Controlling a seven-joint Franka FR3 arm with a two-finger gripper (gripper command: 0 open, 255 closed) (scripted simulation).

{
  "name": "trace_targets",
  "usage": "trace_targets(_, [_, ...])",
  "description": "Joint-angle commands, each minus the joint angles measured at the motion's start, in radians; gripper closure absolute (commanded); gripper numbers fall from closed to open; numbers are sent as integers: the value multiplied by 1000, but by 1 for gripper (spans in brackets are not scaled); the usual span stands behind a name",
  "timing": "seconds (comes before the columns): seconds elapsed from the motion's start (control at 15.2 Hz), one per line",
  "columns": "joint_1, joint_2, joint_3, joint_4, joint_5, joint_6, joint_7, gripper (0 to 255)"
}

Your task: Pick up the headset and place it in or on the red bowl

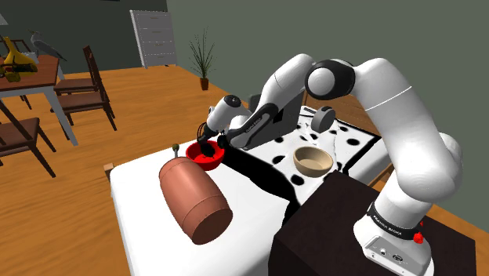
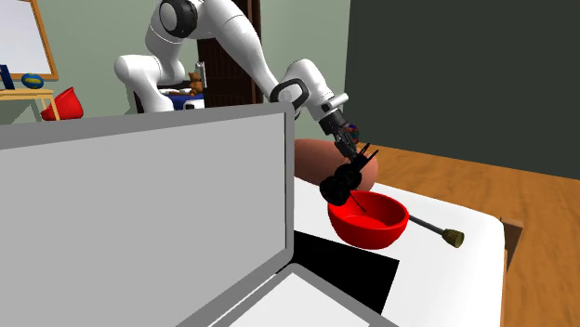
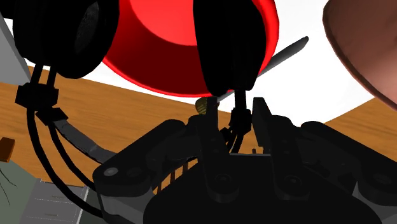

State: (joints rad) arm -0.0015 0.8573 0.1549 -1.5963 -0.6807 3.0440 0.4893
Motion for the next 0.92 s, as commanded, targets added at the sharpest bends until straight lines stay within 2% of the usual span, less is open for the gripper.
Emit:
trace_targets(0.0, [0,0,-1,1,0,1,0,255])
trace_targets(0.13, [0,0,-1,1,0,1,0,255])
trace_targets(0.2, [0,0,-1,1,0,1,0,0])
trace_targets(0.53, [0,0,-1,1,0,1,0,0])
trace_targets(0.73, [-16,-124,7,-132,-8,10,16,0])
trace_targets(0.86, [-22,-156,12,-164,-8,10,17,0])
